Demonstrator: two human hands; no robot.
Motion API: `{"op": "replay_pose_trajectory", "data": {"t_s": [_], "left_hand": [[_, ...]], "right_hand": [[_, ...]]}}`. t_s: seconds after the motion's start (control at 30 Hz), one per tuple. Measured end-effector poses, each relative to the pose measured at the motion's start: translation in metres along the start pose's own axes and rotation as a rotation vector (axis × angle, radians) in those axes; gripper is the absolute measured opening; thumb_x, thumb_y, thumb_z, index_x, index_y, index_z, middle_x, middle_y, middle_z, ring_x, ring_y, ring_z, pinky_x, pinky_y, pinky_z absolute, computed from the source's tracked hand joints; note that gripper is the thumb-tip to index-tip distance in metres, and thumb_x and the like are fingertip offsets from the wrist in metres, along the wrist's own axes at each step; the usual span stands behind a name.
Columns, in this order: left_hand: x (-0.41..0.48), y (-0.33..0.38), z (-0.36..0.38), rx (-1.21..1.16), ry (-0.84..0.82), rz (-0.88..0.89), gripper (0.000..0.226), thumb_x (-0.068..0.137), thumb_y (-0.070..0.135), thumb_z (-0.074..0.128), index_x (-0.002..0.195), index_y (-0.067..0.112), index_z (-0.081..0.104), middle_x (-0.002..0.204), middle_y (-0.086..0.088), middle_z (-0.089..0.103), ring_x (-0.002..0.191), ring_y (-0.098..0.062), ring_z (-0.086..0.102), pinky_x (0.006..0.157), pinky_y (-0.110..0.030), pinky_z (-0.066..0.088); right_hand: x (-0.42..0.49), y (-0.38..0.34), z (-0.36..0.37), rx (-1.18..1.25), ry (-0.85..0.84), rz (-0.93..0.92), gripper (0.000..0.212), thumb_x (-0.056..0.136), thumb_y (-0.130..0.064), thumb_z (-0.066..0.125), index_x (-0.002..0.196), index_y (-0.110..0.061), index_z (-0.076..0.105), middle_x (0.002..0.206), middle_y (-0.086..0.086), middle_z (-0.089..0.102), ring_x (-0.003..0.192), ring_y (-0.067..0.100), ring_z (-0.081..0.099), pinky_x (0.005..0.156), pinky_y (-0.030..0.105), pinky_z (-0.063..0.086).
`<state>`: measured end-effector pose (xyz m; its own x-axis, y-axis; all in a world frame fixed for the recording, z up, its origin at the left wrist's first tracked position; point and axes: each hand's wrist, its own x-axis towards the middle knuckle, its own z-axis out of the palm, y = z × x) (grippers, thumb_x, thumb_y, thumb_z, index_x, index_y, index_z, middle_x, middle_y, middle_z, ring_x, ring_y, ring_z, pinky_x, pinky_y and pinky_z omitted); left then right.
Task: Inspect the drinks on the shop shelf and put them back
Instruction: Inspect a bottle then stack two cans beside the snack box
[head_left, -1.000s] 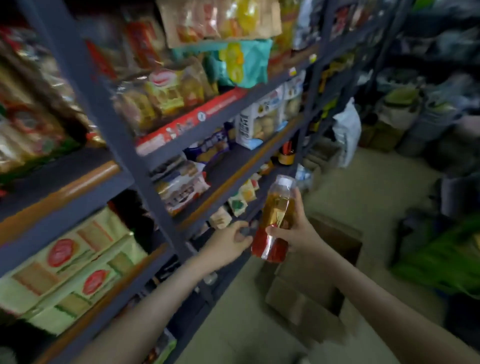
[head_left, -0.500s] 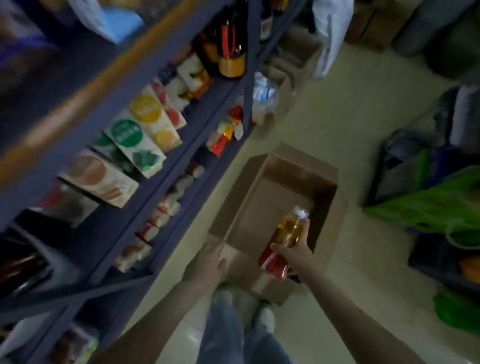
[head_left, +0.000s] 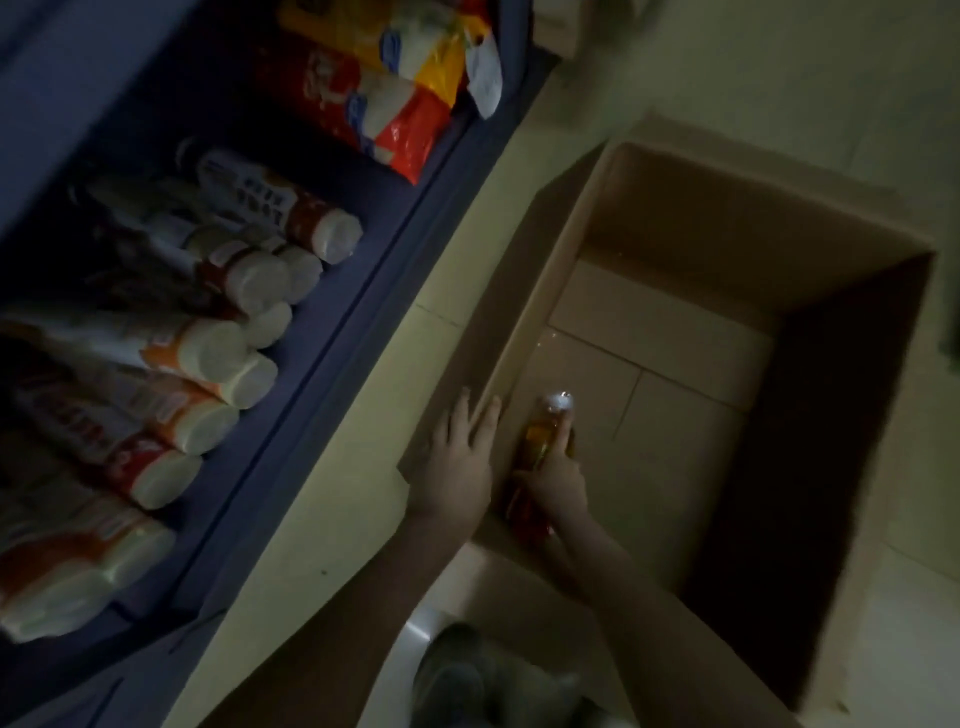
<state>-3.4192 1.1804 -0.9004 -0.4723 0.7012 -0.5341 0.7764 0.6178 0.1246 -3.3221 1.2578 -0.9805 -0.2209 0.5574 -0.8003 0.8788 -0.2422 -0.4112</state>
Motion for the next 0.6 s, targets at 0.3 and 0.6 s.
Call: {"op": "replay_pose_trajectory", "data": {"t_s": [0.3,0.6], "left_hand": [[-0.079,-0.006,-0.118,-0.436,-0.046,-0.041,0.055,0.104,0.025,0.034,0.153,0.037,0.014,0.161,-0.003,0.010,0.146,-0.025,0.015,0.116,-0.040,0.027],[-0.274,-0.005,-0.482,-0.459,0.358,-0.014,0.054,0.102,0.027,0.044,0.152,0.020,0.024,0.149,-0.007,0.041,0.128,-0.025,0.047,0.095,-0.036,0.043]], "right_hand": [[-0.148,-0.088,-0.072,-0.072,0.089,-0.159,0.086,0.095,-0.017,0.051,0.152,-0.031,-0.011,0.157,0.017,0.014,0.124,0.039,0.048,0.094,0.045,0.046],[-0.477,-0.323,-0.237,-0.143,0.314,-0.807,0.062,0.093,-0.017,0.057,0.148,-0.012,0.030,0.138,0.011,0.044,0.120,0.030,0.051,0.091,0.036,0.045]]}}
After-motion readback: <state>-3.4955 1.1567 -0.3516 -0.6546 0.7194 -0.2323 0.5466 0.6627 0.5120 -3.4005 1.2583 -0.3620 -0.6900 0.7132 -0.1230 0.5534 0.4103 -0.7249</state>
